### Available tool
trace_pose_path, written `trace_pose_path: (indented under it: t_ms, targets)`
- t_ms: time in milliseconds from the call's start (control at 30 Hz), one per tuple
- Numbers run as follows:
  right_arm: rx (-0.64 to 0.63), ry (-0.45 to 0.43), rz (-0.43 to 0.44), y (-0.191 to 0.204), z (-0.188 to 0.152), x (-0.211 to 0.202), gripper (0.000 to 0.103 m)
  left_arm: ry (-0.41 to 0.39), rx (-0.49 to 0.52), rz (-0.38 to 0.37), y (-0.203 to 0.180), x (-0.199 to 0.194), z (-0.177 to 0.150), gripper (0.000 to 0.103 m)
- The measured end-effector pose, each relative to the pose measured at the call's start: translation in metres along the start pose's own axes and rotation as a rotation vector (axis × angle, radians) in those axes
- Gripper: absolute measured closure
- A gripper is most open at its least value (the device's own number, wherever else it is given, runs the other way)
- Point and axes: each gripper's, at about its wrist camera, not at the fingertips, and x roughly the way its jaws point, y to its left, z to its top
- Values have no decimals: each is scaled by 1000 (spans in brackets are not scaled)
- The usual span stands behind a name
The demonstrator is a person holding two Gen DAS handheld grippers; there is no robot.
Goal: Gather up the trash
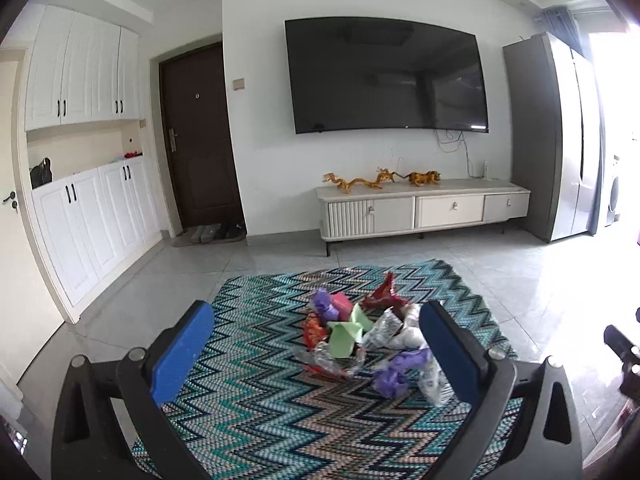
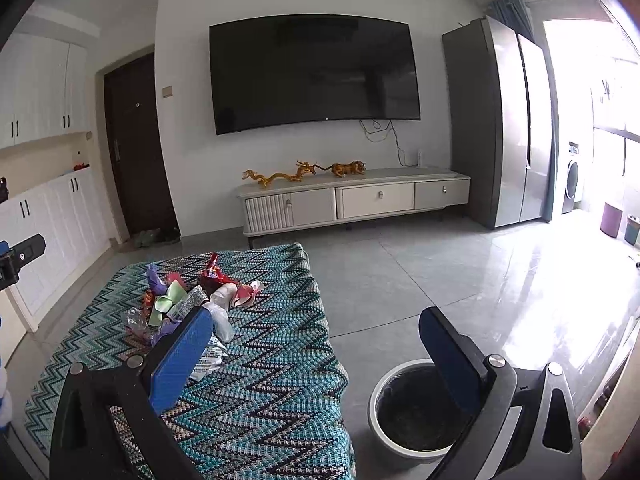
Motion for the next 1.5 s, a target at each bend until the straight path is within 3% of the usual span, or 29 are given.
trace_pose_path:
  t_ms: [167, 233, 333, 500, 567, 733, 800, 867, 900, 1167, 1333, 1500]
  targets:
    - [4, 61, 70, 7, 3, 18, 0, 85, -17, -79, 21, 32, -17, 5]
    - [-10, 92, 95, 13, 1, 29, 6, 123, -2, -138, 16, 42, -25, 9]
    - [-35, 155, 165, 23, -5, 50, 19, 199, 36, -230, 4, 67, -44, 25]
    - [-66, 250, 268, 32, -19, 82, 28, 318, 63, -344, -25, 112, -69, 26]
    - [-72, 276, 292, 33, -21, 92, 29, 361, 68, -383, -37, 131, -76, 32]
    - [-79, 356, 361, 39, -30, 121, 32, 452, 73, -435, -54, 175, -90, 33]
    - [-94, 382, 383, 46, -34, 132, 32, 495, 79, -427, -59, 194, -98, 40]
    - [-99, 407, 418, 55, -37, 146, 32, 541, 64, -443, -57, 207, -107, 63]
    - [-101, 421, 434, 59, -39, 154, 32, 557, 46, -458, -55, 211, -111, 64]
    - [-129, 498, 513, 94, -51, 199, 40, 517, -11, -519, -30, 199, -117, 72]
    - [-109, 544, 534, 101, -64, 219, 56, 475, -37, -539, -15, 176, -112, 72]
    - [-112, 529, 535, 102, -65, 207, 76, 425, -55, -529, 0, 146, -101, 72]
